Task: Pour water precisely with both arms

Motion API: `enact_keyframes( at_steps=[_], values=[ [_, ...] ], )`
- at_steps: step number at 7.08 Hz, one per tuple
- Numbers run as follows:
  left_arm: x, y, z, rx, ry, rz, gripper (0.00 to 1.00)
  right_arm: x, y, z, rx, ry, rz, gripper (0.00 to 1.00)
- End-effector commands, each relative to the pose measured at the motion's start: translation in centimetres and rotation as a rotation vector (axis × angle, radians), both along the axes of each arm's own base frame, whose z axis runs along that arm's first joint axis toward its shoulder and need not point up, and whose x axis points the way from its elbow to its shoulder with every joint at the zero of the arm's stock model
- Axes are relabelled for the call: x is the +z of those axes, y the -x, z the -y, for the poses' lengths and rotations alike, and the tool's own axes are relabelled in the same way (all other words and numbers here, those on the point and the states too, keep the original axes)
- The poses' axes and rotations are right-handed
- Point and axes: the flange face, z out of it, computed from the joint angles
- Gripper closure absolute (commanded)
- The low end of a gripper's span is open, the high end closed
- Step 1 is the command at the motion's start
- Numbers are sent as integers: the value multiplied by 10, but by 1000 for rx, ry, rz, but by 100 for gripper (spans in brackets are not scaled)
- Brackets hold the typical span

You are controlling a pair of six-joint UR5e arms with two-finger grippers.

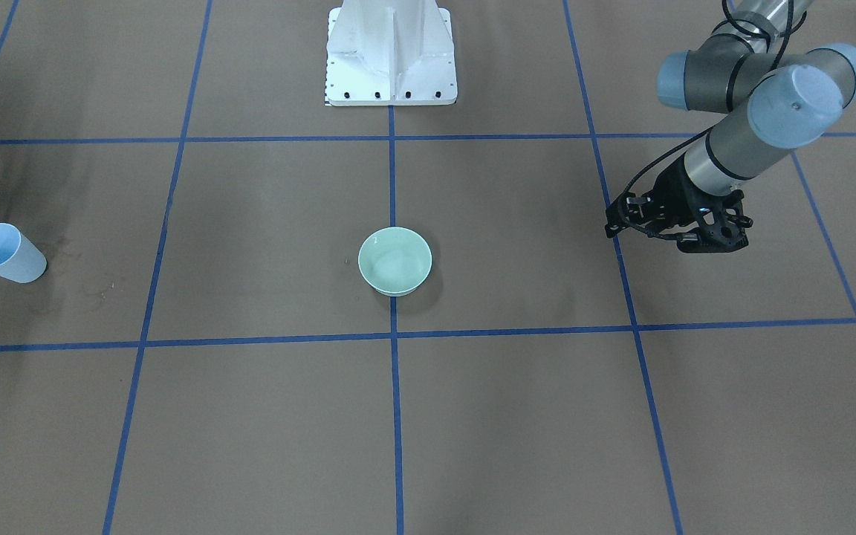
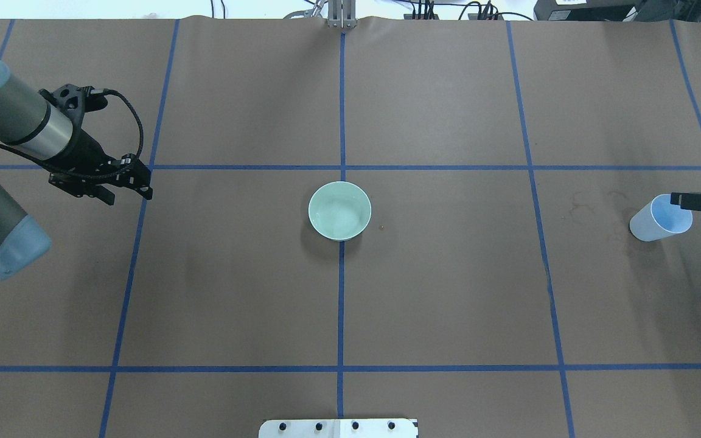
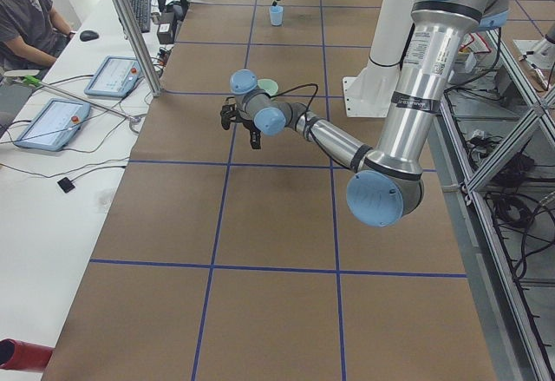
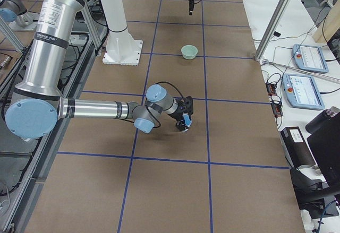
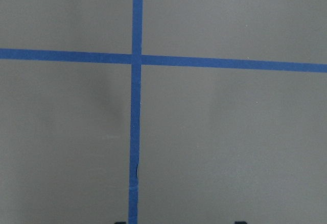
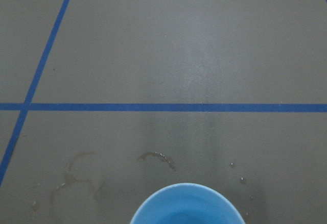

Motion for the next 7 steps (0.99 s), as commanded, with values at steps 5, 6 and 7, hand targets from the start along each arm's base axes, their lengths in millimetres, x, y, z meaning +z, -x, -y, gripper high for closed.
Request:
enact_keyframes(
  at_steps=[5,6,7],
  values=[
    [-180,-233,-9,-64,61,49,23,-37,-111,95,-269,73,-89,0],
    [-179,-247,-17,-54,72,54,23,-41,-121,105,-318,74,-98,0],
    [-174,-257,-15,-50,75,59,24,-41,-131,108,-360,73,-111,0]
  ],
)
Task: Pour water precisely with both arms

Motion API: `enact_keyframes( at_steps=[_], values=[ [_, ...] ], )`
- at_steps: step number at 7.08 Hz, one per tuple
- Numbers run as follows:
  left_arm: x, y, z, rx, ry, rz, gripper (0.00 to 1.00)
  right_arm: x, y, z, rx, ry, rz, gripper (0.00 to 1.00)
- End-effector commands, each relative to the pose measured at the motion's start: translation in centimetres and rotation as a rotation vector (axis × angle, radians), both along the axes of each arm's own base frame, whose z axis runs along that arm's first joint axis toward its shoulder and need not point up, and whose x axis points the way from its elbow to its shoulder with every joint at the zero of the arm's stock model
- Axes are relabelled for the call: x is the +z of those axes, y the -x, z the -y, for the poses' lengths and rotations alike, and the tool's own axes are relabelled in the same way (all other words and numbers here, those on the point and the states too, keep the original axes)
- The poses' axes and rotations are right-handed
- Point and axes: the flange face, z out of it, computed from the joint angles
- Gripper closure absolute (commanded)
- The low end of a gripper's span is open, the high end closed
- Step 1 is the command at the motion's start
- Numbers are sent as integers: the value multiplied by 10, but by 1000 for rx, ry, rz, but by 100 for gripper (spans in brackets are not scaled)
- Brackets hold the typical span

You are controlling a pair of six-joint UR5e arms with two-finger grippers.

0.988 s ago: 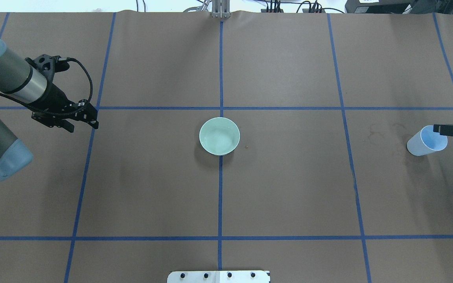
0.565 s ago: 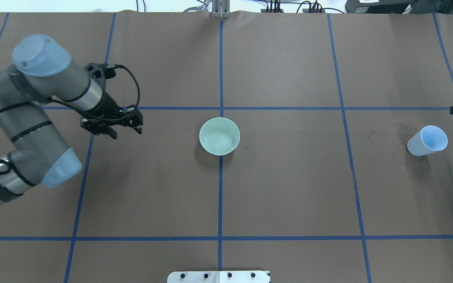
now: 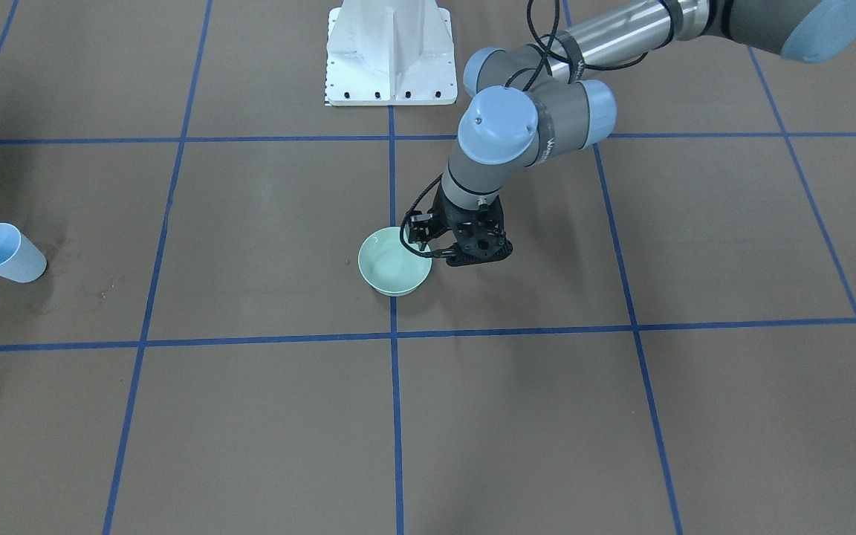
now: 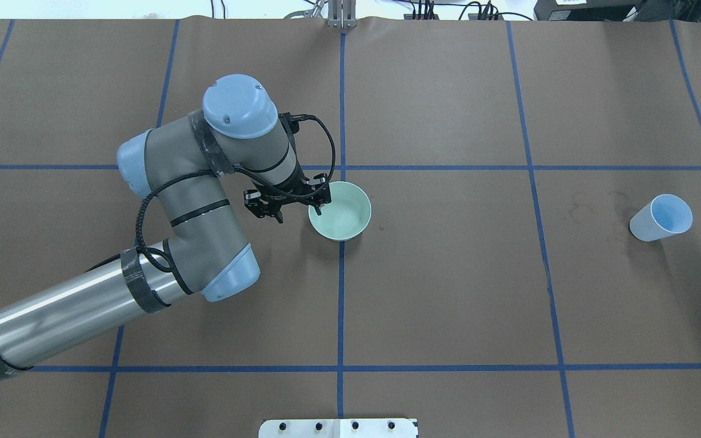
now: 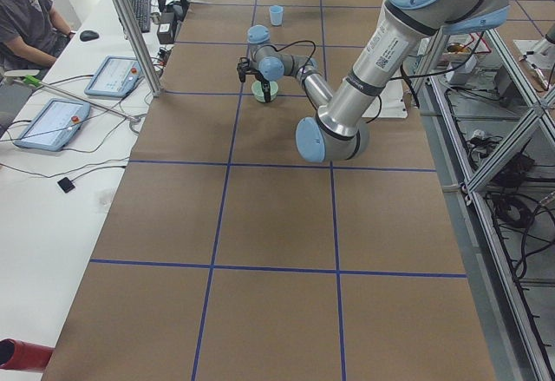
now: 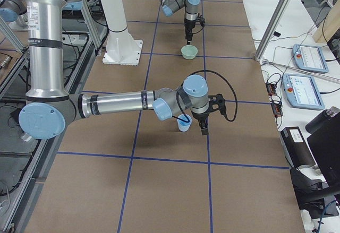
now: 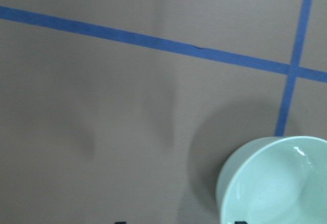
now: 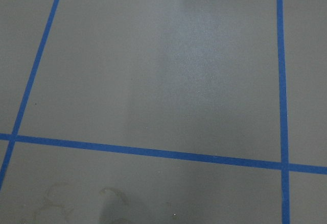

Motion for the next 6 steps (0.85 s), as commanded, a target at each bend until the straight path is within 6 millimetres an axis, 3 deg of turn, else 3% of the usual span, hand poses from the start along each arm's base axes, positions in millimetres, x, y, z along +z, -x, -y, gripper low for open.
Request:
enact_keyframes(
  at_steps=[1,2,4,6],
  values=[
    [5,-28,4,6,10,11,27,-4,-20,8,-65,-8,-13,0],
    [6,-35,5,11,6,6,32,-7,-20,6,-66,-12,-10,0],
    [6,-35,6,13,0,4,100,-9,-23,5,-63,-13,3,0],
    [3,-28,10,10,-8,-9,100,-9,-24,5,-64,-12,15,0]
  ],
)
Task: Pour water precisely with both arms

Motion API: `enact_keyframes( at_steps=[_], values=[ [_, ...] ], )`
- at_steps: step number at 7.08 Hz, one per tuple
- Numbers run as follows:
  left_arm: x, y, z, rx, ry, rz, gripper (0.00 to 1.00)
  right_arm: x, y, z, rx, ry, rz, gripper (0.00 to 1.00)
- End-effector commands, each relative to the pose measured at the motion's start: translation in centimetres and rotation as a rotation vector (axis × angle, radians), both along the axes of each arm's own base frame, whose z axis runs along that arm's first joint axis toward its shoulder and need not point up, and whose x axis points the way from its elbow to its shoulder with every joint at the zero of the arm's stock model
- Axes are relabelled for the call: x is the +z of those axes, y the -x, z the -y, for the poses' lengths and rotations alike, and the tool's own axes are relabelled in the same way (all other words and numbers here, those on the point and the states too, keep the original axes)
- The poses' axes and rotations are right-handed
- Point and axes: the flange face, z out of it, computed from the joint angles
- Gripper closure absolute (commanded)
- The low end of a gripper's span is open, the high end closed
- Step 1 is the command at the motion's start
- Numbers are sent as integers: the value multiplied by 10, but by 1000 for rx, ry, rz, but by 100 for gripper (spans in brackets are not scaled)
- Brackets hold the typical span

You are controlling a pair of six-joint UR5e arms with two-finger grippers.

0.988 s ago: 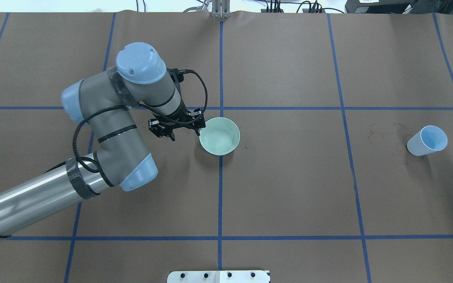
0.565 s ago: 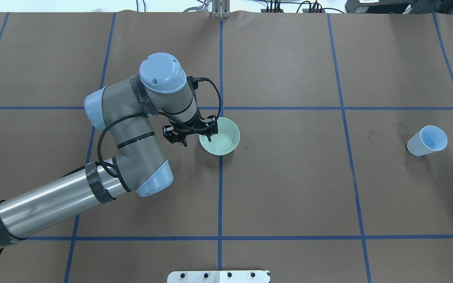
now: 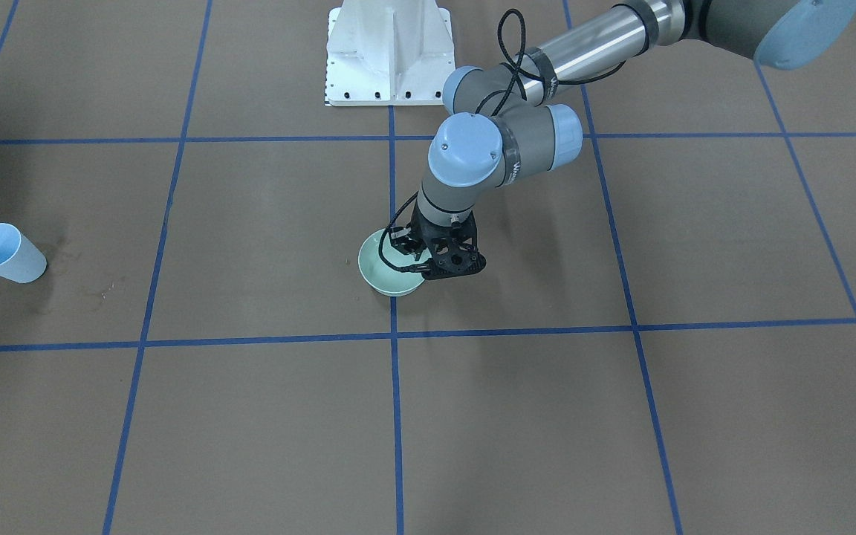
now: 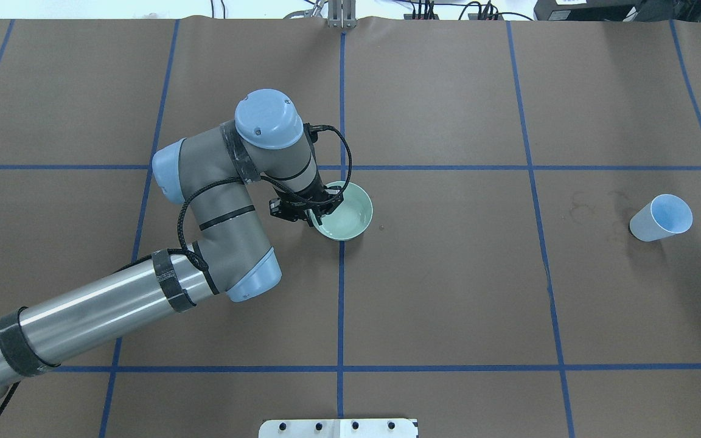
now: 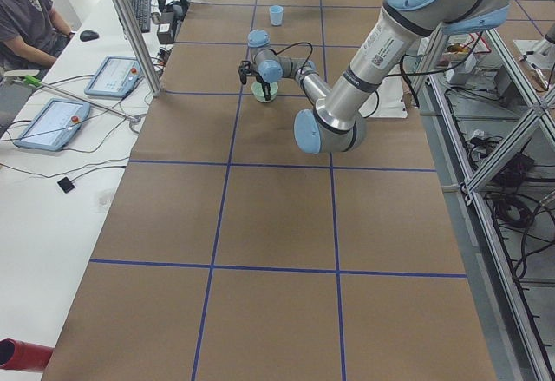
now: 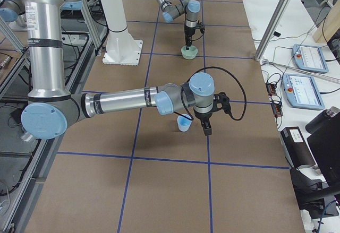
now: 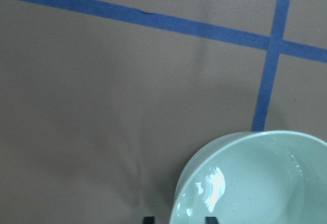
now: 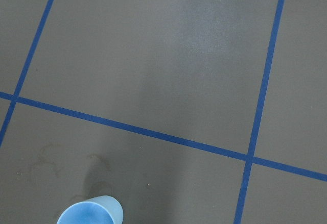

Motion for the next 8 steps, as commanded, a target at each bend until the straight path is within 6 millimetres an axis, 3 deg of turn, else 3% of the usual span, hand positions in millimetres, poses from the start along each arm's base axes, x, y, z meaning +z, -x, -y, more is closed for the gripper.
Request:
enact_keyframes(
  at_steps=[1,2,3,5,6,7,8],
  values=[
    [-10,30,15,-13,-22,-34,100,0,-1,0,0,2,4,0],
    [29,77,16,32,-34,-50,100,2,2,0,-6,4,4,0],
    [81,144,10,70,-79,-53,100,3,3,-1,-12,5,3,0],
    [211,272,-11,176,-231,33,100,7,6,-3,-33,5,-4,0],
    [261,330,-8,225,-267,48,100,11,1,-4,-65,20,-19,0],
    [305,375,-2,253,-289,68,100,14,-13,-6,-111,12,-36,0],
    [335,389,3,263,-271,89,100,12,-16,-7,-134,19,-43,0]
  ],
)
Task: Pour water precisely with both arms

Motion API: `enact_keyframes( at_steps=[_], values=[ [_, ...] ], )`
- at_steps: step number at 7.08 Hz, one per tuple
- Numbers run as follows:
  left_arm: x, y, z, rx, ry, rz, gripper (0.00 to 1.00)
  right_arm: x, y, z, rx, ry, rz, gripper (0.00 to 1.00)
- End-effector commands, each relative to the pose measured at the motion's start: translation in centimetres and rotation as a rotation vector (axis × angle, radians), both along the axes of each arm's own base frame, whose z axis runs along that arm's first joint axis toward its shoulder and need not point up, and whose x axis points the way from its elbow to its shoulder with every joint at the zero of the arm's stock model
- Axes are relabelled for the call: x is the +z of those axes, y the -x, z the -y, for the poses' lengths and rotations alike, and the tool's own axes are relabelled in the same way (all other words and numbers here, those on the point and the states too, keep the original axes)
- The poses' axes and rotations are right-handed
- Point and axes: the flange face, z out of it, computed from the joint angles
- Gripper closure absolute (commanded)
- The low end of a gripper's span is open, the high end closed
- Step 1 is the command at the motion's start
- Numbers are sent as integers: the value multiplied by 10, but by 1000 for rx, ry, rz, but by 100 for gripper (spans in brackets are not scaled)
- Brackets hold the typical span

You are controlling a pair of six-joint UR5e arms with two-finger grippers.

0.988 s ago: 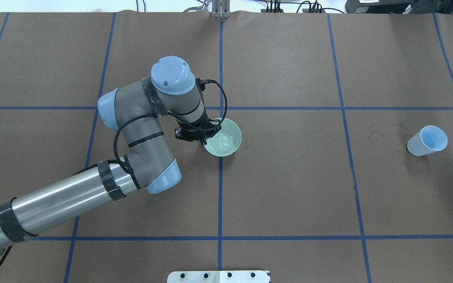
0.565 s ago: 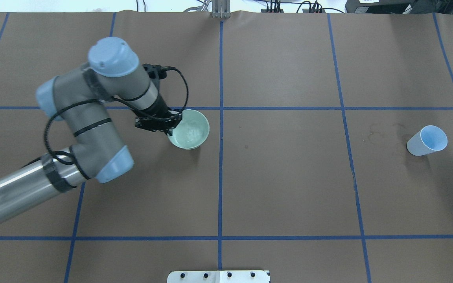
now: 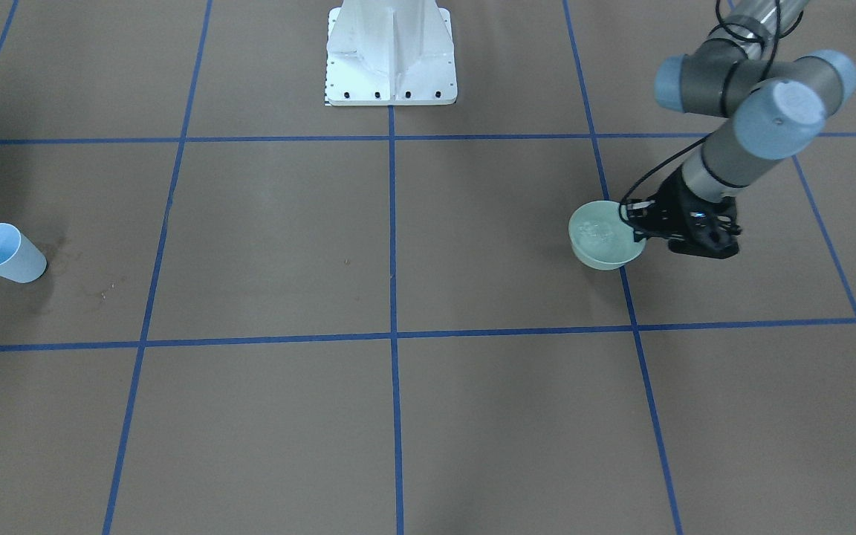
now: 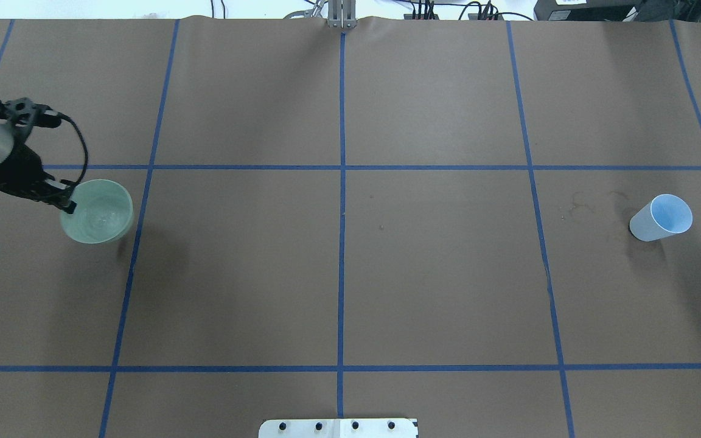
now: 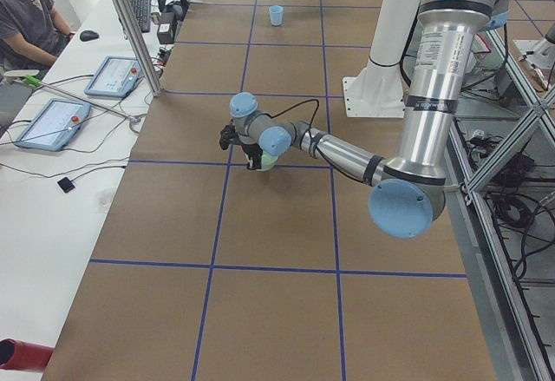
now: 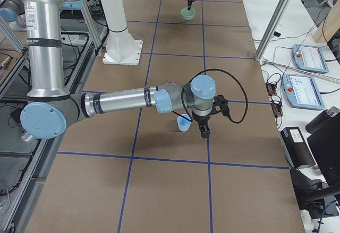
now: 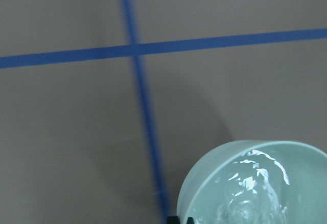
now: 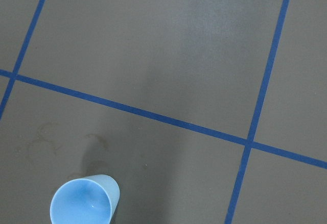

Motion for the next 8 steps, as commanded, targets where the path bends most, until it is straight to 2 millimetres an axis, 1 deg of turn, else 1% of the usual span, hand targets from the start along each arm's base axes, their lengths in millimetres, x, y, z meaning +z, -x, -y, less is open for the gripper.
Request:
enact_keyframes(
  at_steps=[1,3,4,5,6,7,8],
  values=[
    [65,39,3,14,35,44,100,-1,-4,-2,-43,6,-21,0],
    [87,41,5,8,72,69,100,-1,-4,-1,-43,4,-29,0],
    [93,50,8,-7,85,73,100,-1,-4,-1,-43,4,-29,0],
    [97,51,9,-11,90,83,100,-1,-4,-1,-43,4,-29,0],
    [101,57,11,-19,95,87,64,-2,-3,-1,-43,2,-29,0],
    [104,61,11,10,66,85,26,-2,-3,-1,-43,2,-29,0],
    [111,82,10,-6,61,80,0,-2,-3,-1,-43,1,-29,0]
  ],
)
